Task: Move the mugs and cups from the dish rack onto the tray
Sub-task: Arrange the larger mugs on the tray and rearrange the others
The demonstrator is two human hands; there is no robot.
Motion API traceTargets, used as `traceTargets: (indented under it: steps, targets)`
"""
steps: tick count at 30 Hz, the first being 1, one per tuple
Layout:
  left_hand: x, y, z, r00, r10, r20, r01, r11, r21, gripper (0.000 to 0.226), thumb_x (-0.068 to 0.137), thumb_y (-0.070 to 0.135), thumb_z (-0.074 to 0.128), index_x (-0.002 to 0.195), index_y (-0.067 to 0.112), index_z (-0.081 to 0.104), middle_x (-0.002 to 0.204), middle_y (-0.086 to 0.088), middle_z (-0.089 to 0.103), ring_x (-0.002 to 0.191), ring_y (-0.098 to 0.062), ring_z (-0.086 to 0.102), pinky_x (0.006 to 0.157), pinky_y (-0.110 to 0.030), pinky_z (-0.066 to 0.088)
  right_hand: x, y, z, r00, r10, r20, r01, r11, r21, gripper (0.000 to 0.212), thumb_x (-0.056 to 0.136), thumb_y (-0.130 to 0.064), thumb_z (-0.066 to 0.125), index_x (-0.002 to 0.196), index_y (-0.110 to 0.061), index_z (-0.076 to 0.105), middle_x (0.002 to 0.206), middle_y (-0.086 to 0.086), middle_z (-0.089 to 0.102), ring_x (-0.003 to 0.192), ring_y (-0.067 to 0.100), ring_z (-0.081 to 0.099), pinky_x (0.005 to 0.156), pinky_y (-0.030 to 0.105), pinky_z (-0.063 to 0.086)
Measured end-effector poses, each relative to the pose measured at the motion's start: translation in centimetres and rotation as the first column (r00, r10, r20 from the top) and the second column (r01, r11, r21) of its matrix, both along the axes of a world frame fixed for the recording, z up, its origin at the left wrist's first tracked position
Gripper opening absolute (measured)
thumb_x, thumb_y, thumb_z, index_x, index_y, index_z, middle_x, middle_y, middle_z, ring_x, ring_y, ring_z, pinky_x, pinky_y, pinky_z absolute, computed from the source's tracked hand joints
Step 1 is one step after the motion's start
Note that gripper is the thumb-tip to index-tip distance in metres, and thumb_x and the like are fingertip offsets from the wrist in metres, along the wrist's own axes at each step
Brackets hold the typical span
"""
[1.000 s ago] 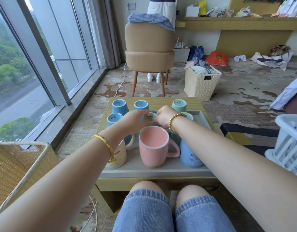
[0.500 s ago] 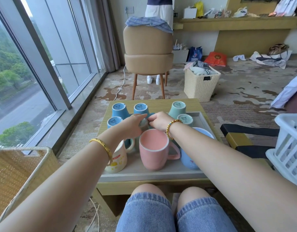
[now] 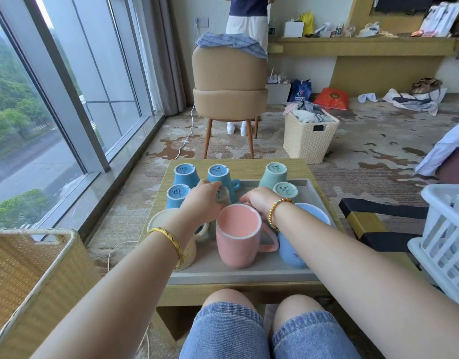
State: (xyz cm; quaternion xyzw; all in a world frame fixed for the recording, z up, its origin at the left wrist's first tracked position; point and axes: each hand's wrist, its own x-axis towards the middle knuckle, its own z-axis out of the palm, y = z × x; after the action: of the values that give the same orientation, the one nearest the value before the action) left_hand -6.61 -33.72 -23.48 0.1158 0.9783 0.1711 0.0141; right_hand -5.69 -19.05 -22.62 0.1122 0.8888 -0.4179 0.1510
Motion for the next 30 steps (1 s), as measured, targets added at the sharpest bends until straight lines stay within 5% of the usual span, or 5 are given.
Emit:
traceTargets:
  steps: [13,20,24,28,30]
  targets:
    - [0.3,-0.2,-0.5,0.999,0.038,-0.022,-0.037,0.998,0.043,0.054,0.082,0.042,0.063,0.129,0.020,0.046,0.129,-0.010,0.044,0.116,-0.031,0.048,0.094,-0.039,0.042,0.8,-0.1,-0.1,0.994,-0.008,-0.110,0.003,0.999,-0.041,0.037,0.096,-0.007,0.036,0.127,0.006,0.052,0.133,0.023,0.052,0.094,0.014,0.041,0.061,0.017,0.034]
    - [2.9,-0.9,0.7,0.998,0.018,-0.064,-0.010,0.992,0.126,0.043,0.097,0.032,0.042,0.137,0.016,0.043,0.141,-0.013,0.042,0.125,-0.031,0.044,0.103,-0.037,0.037,4.2,-1.3,-0.6,0.965,-0.059,-0.256,0.058,0.998,-0.010,0.030,0.098,-0.022,0.034,0.077,-0.014,0.054,0.078,0.007,0.056,0.087,0.023,0.051,0.073,0.028,0.036]
    - [5.9,-1.0,2.1,0.986,-0.121,-0.112,0.134,0.985,0.113,0.037,0.096,0.025,0.045,0.132,0.017,0.050,0.140,-0.007,0.045,0.124,-0.025,0.046,0.100,-0.032,0.036,6.6,-2.7,-1.1,0.942,-0.137,-0.306,0.173,0.980,0.095,0.036,0.098,-0.027,0.033,0.123,-0.009,0.052,0.126,0.015,0.056,0.120,0.031,0.050,0.097,0.036,0.039]
    - [8.6,-1.3,2.3,0.941,-0.337,-0.035,0.331,0.937,-0.113,0.035,0.096,0.031,0.044,0.128,0.018,0.052,0.137,-0.002,0.049,0.111,-0.019,0.053,0.082,-0.018,0.034,8.6,-3.1,-2.4,0.923,-0.231,-0.308,0.267,0.960,0.080,0.037,0.097,-0.023,0.032,0.126,-0.004,0.045,0.132,0.019,0.051,0.124,0.033,0.046,0.102,0.042,0.039]
    - [9.3,-1.2,2.4,0.943,-0.332,0.003,0.327,0.928,-0.178,0.039,0.097,0.035,0.041,0.130,0.015,0.050,0.143,-0.001,0.044,0.115,-0.021,0.053,0.087,-0.022,0.035,9.2,-3.0,-2.7,0.923,-0.237,-0.304,0.262,0.964,0.043,0.037,0.097,-0.021,0.031,0.128,-0.003,0.043,0.133,0.019,0.049,0.125,0.033,0.046,0.103,0.043,0.039]
